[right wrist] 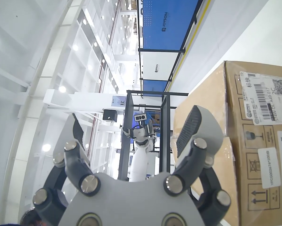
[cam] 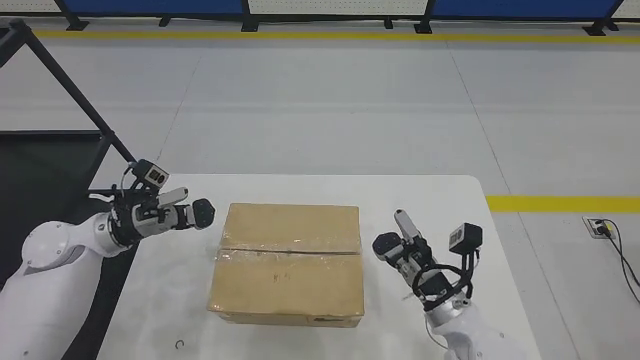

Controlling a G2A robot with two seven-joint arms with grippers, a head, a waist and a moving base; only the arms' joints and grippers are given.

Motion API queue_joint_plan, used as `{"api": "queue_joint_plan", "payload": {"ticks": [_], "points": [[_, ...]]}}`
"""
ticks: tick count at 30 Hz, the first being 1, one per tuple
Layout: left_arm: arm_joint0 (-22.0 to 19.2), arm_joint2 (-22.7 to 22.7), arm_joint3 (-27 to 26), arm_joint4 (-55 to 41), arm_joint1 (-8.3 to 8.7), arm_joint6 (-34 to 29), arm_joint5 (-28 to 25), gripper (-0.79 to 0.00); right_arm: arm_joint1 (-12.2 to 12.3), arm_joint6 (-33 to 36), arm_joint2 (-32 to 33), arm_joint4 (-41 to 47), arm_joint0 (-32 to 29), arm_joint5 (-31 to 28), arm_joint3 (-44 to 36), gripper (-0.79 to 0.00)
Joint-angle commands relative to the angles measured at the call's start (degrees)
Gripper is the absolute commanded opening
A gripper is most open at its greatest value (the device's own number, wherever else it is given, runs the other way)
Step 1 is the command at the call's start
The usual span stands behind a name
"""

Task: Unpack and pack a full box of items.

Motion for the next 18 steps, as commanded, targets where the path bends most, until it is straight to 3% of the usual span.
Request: {"api": "queue_joint_plan", "payload": {"ticks": [1, 4, 10, 18], "points": [[0.4, -0.5, -0.4, -2.4, -0.22, 0.8, -1.6, 0.000, 0.0, -0.6, -0.1, 0.6, 0.3, -1.2, 0.2, 0.000], [1.5, -2.4, -1.1, -9.3, -0.71, 3.3, -5.2, 0.000, 0.0, -1.8, 0.4, 1.0, -0.3, -6.7, 0.1, 0.000], [3.9, -5.7, -1.6, -13.7, -0.95, 8.6, -10.3, 0.000, -0.1, -8.5, 3.1, 4.9, -3.2, -15.3, -0.7, 0.000], [4.4, -6.3, -1.5, -13.8, -1.00, 10.3, -10.8, 0.000, 0.0, -9.6, 4.0, 6.8, -4.5, -15.6, -0.9, 0.000]]}}
